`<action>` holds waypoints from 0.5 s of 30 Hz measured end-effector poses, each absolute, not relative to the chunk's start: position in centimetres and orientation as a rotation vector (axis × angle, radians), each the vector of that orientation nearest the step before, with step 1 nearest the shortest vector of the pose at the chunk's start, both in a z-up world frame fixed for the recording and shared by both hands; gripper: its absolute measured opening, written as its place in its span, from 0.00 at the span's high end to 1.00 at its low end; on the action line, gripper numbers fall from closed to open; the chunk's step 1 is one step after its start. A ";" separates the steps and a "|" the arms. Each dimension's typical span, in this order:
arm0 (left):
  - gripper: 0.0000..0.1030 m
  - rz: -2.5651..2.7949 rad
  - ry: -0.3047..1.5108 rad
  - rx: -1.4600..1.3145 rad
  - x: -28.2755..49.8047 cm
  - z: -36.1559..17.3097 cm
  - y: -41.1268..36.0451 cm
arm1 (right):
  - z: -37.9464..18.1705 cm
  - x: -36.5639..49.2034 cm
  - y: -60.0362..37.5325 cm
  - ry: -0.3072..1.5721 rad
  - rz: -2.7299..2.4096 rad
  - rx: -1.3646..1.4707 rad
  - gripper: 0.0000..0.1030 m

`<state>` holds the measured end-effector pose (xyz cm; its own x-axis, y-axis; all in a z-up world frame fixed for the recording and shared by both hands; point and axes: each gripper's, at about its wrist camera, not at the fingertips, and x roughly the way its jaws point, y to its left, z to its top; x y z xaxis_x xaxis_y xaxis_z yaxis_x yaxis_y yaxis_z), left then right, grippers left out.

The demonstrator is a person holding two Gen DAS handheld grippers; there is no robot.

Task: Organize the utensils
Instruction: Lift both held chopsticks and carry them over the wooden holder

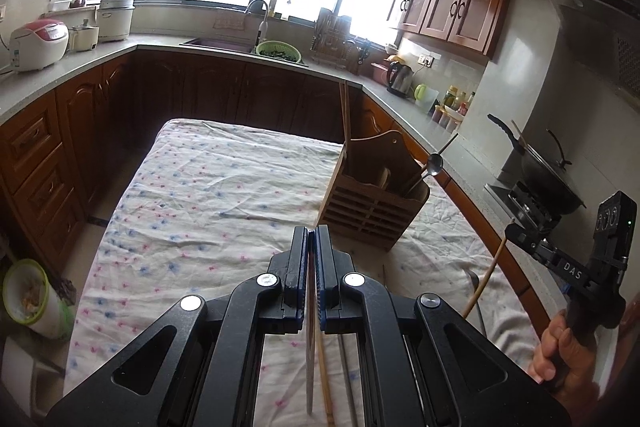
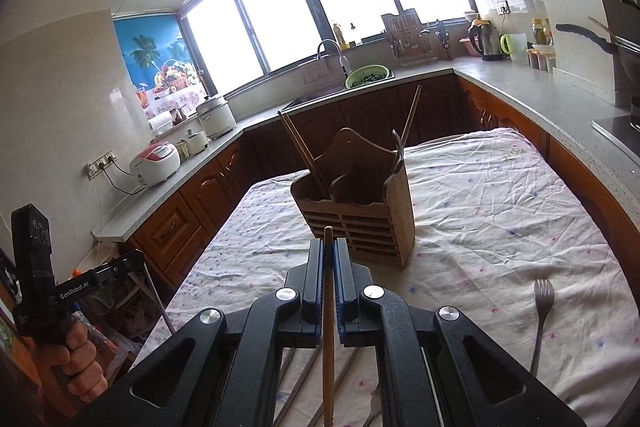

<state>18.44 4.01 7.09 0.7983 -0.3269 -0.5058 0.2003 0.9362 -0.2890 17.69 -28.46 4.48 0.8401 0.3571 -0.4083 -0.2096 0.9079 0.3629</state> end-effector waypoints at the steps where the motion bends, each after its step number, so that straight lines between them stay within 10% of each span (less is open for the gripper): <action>1: 0.97 -0.285 0.576 -0.227 18.4 7.3 4.1 | 4.6 17.6 -28.6 0.484 0.305 0.314 0.95; 15: 0.97 -0.273 0.509 -0.253 18.8 9.3 4.3 | 6.3 18.2 -29.6 0.417 0.289 0.322 0.95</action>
<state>18.80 4.33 9.29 0.8388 -0.3175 -0.4422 0.1928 0.9329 -0.3042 18.19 -29.63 6.34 0.8753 0.3368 -0.3469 -0.2068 0.9093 0.3610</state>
